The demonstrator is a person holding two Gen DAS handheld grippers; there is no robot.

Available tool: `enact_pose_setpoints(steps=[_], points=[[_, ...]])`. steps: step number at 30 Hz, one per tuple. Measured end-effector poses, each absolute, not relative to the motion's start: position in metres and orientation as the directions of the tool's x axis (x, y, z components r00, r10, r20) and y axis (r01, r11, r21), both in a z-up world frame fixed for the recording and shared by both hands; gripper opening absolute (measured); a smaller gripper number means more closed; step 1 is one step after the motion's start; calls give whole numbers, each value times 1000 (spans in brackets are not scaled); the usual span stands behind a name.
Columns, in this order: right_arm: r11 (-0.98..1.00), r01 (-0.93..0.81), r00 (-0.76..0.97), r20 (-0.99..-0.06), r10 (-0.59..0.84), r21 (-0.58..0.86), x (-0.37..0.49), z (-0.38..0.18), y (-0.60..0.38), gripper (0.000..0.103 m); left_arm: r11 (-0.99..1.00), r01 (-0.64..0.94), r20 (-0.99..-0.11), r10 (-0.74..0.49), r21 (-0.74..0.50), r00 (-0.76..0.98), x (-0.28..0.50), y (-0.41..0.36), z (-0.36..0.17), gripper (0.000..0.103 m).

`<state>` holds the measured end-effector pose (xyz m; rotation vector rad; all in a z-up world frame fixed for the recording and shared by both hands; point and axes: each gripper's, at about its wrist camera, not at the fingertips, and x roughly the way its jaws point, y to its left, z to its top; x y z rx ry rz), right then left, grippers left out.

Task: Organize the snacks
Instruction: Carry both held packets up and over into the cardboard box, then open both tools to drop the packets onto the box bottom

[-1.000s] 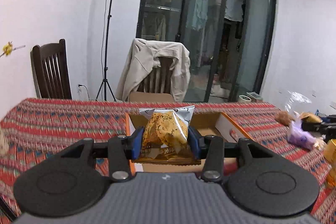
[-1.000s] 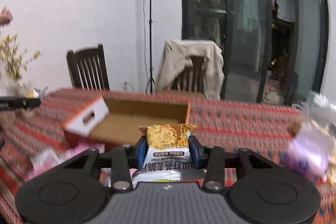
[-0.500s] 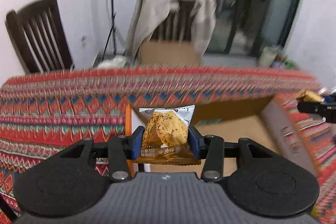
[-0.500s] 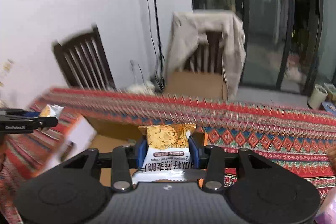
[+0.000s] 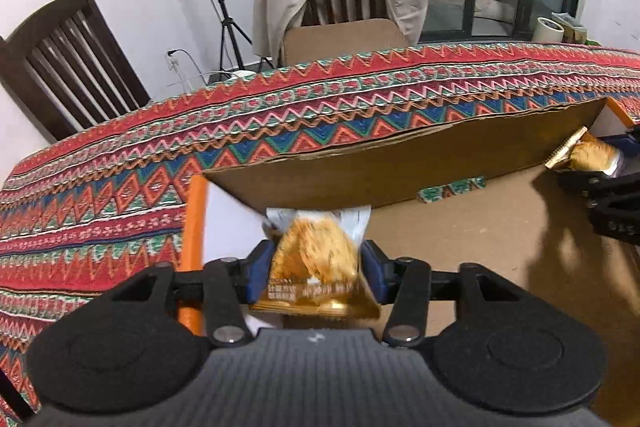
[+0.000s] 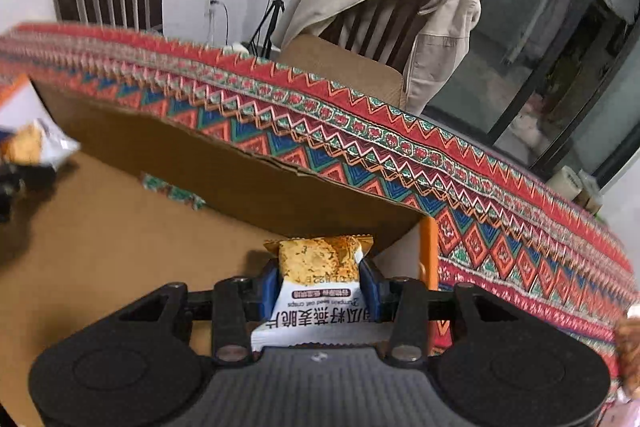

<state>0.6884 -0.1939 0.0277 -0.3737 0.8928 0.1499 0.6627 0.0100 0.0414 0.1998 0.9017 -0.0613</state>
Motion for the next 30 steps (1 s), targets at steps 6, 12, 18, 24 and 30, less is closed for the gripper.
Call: enact_pose_setpoints(steps=[6, 12, 18, 24, 30], points=[[920, -296, 620, -784, -20, -258, 692, 24, -187, 55, 981, 142, -789, 15, 129, 614, 662, 9, 42, 65], [940, -278, 632, -774, 25, -197, 681, 44, -195, 57, 988, 128, -785, -10, 89, 619, 647, 18, 62, 74], [945, -272, 670, -741, 51, -180, 651, 73, -203, 57, 991, 118, -761, -27, 65, 648, 615, 22, 91, 81], [950, -271, 710, -699, 88, -155, 611, 102, -211, 72, 990, 130, -719, -57, 46, 692, 567, 22, 123, 87], [959, -265, 748, -649, 142, -95, 563, 127, -228, 83, 989, 141, -669, -84, 32, 739, 508, 24, 150, 98]])
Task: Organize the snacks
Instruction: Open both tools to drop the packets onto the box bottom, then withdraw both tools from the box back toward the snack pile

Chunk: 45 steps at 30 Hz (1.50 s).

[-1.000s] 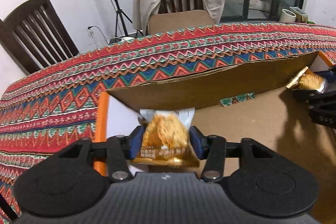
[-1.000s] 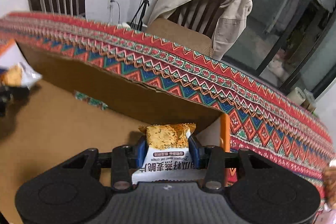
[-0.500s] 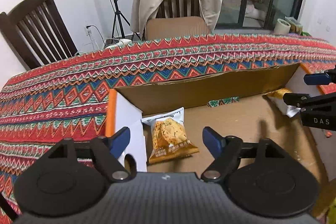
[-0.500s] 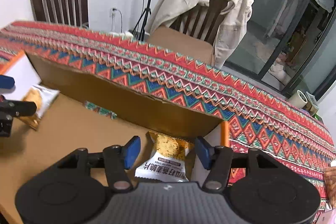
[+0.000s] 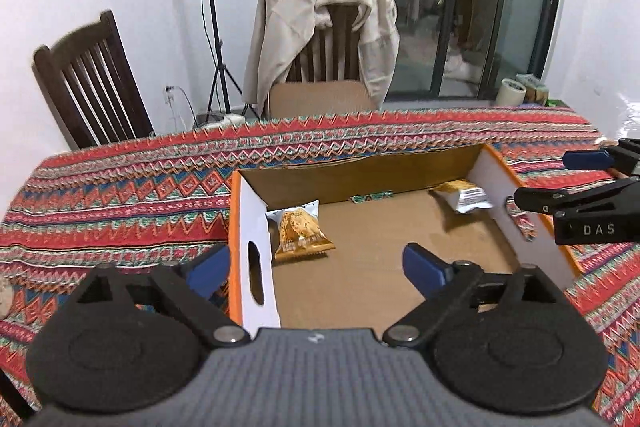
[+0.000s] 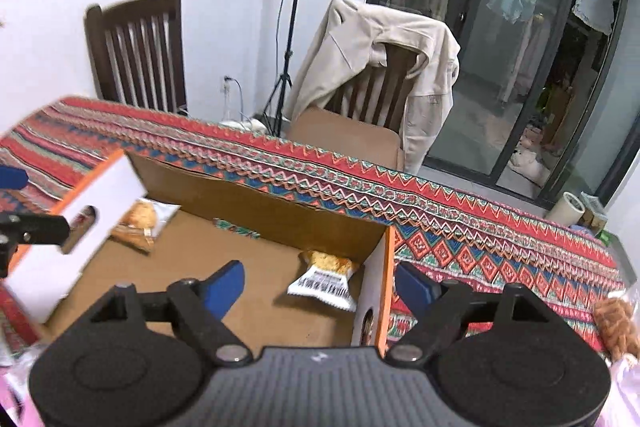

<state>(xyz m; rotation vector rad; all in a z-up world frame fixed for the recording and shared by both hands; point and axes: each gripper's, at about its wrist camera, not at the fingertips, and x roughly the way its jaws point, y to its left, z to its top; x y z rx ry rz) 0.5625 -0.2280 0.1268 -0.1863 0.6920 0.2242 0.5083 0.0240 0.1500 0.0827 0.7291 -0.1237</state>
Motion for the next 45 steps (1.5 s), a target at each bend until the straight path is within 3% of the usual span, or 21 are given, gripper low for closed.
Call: enact_pose_setpoints(steps=[6, 17, 26, 31, 37, 45], points=[[964, -263, 768, -611, 189, -33, 512, 144, -245, 87, 989, 150, -609, -108, 18, 786, 452, 24, 170, 103], [952, -307, 810, -527, 258, -6, 412, 165, -264, 90, 987, 160, -492, -151, -25, 858, 343, 32, 185, 103], [931, -364, 830, -440, 342, 39, 320, 168, -275, 97, 987, 156, -351, -134, 36, 927, 256, 27, 182, 103], [921, -384, 838, -396, 377, 64, 277, 163, -276, 98, 989, 116, -265, -89, 87, 960, 213, 16, 166, 103], [923, -379, 849, -369, 378, 71, 234, 146, -277, 99, 984, 166, -256, -144, 66, 956, 181, 18, 133, 103], [942, -316, 864, -375, 336, 115, 191, 96, -278, 103, 992, 50, -246, -20, 113, 969, 155, 21, 73, 103]])
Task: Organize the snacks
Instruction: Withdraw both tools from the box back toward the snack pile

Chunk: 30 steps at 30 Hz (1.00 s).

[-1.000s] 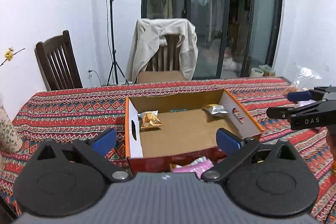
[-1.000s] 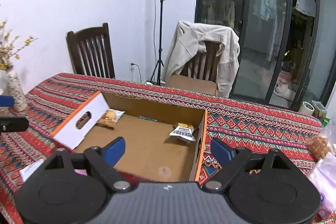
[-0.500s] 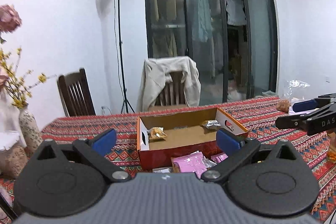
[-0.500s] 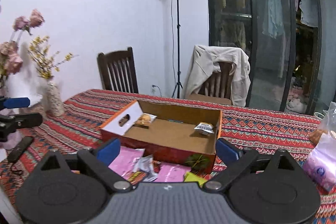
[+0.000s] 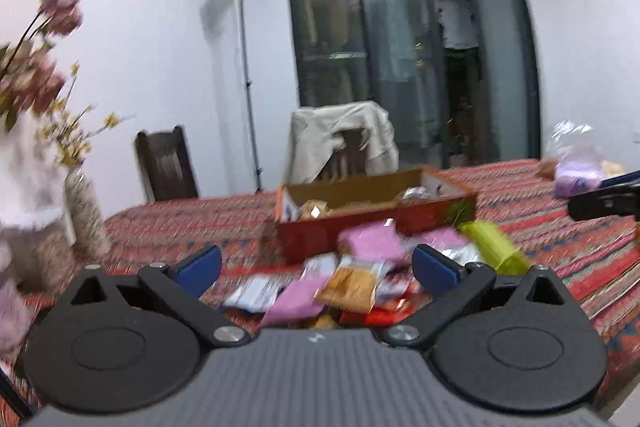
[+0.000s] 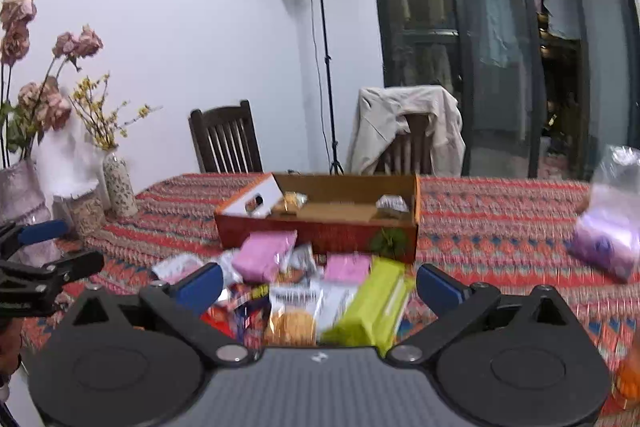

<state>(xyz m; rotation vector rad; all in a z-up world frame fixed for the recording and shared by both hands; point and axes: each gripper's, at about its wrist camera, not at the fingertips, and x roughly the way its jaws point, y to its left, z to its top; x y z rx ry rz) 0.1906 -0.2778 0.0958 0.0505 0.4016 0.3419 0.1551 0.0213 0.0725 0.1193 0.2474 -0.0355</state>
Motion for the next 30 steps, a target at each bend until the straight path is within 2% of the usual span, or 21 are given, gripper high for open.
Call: enact_pose_setpoints(steps=[4, 10, 14, 22, 30], points=[[953, -290, 874, -380, 302, 91, 179, 65, -270, 103, 998, 43, -318, -23, 56, 948, 155, 29, 51, 103], [962, -271, 875, -412, 254, 18, 174, 23, -256, 103, 997, -31, -323, 54, 76, 945, 155, 33, 30, 103], [961, -275, 872, -423, 247, -6, 174, 5, -248, 103, 999, -13, -344, 28, 45, 938, 157, 37, 23, 103], [968, -234, 877, -411, 250, 90, 187, 4, -253, 103, 998, 1, -358, 23, 66, 933, 167, 36, 16, 103], [971, -231, 880, -414, 232, 53, 207, 4, -243, 100, 997, 57, -371, -33, 54, 928, 190, 32, 17, 103]])
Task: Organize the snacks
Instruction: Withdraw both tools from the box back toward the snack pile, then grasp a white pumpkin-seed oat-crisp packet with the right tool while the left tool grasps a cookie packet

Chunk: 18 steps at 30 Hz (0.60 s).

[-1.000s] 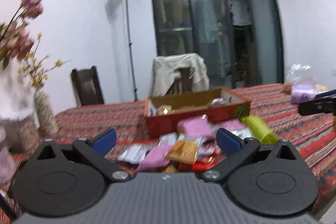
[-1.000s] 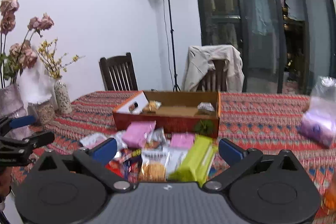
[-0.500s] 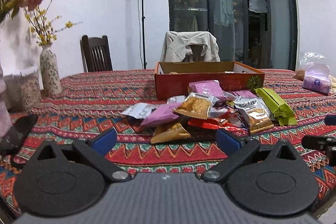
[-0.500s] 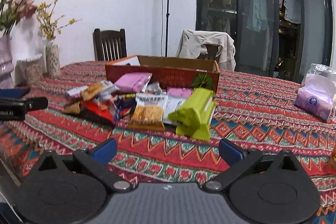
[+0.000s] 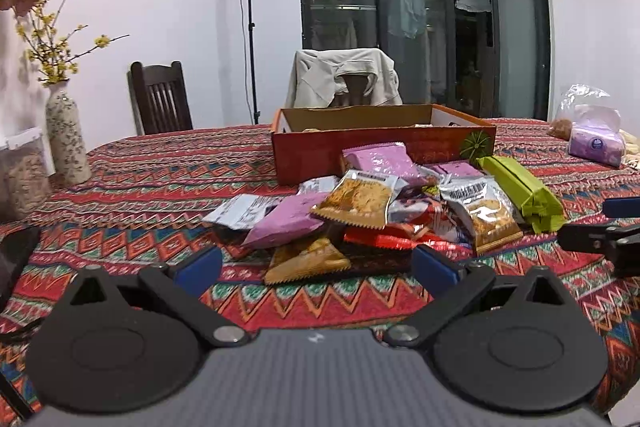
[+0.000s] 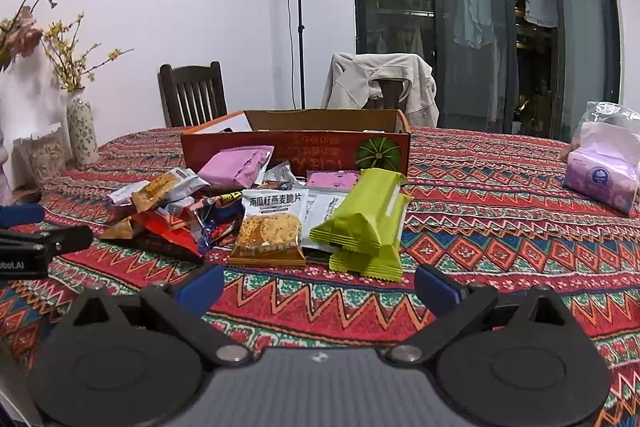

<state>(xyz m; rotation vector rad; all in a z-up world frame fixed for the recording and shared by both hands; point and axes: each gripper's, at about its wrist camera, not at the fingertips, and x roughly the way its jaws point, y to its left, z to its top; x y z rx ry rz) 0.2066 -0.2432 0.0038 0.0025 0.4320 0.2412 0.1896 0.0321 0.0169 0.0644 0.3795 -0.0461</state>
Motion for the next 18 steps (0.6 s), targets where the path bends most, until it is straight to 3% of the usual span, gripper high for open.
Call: enact_pose_setpoints(steps=[2, 11, 18], points=[[965, -258, 876, -409, 255, 49, 212, 6, -238, 95, 997, 65, -370, -42, 51, 928, 197, 31, 18, 103], [949, -296, 846, -431, 313, 109, 254, 9, -220, 93, 989, 138, -362, -110, 53, 925, 243, 24, 24, 101], [944, -327, 835, -458, 305, 32, 281, 8, -198, 85, 982, 188, -453, -178, -22, 874, 285, 28, 20, 76]])
